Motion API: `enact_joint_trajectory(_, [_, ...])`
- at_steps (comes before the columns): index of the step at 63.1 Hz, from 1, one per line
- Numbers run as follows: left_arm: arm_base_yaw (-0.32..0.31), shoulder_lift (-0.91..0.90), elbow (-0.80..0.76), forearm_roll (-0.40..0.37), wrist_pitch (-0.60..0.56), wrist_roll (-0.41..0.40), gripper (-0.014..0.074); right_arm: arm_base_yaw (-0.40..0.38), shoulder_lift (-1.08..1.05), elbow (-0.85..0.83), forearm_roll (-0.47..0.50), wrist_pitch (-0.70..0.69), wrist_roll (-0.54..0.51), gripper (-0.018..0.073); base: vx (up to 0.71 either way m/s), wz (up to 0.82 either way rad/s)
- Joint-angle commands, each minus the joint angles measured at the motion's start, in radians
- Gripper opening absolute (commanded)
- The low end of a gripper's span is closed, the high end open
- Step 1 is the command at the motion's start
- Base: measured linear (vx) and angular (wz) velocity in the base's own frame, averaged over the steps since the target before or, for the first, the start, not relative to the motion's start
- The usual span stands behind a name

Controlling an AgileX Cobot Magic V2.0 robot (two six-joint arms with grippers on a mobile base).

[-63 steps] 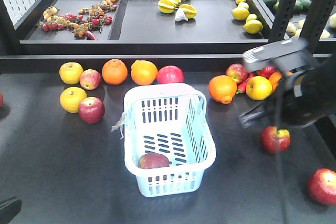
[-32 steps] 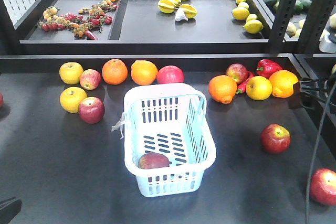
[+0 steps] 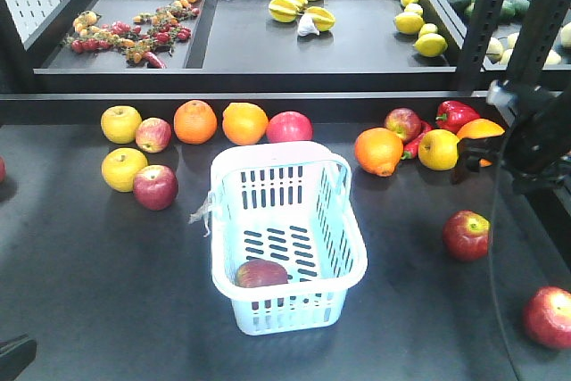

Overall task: Pick three apples into basket with both arms
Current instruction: 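Move the open right gripper back toward the apples beyond the basket, then grasp a second red apple with the right gripper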

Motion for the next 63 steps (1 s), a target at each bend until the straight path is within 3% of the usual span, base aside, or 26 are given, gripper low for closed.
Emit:
enact_joint_trajectory(1, [-0.004,0.007,-0.027,-0.017,-0.069,-0.008,-0.0008,0.002,0.016,-0.079,-0.017,0.015,0.022,0.0685,0.00,0.00])
enact_joint_trajectory(45, [-0.004,0.007,-0.027,-0.017,-0.069,-0.008,-0.0008,0.013,0.228,-0.136,-0.048,0.005,0.058,0.0636,0.00,0.00])
enact_joint_trajectory(55, [-0.004,0.007,-0.027,-0.017,-0.069,-0.008,-0.0008,0.013,0.231,-0.136,-0.049,0.022,0.073,0.0537,0.00,0.00])
enact_joint_trajectory(63, [-0.004,0.007,-0.027,-0.017,-0.069,-0.008,-0.0008,0.013,0.226,-0.136,-0.050,0.033,0.073,0.0408,0.00,0.00])
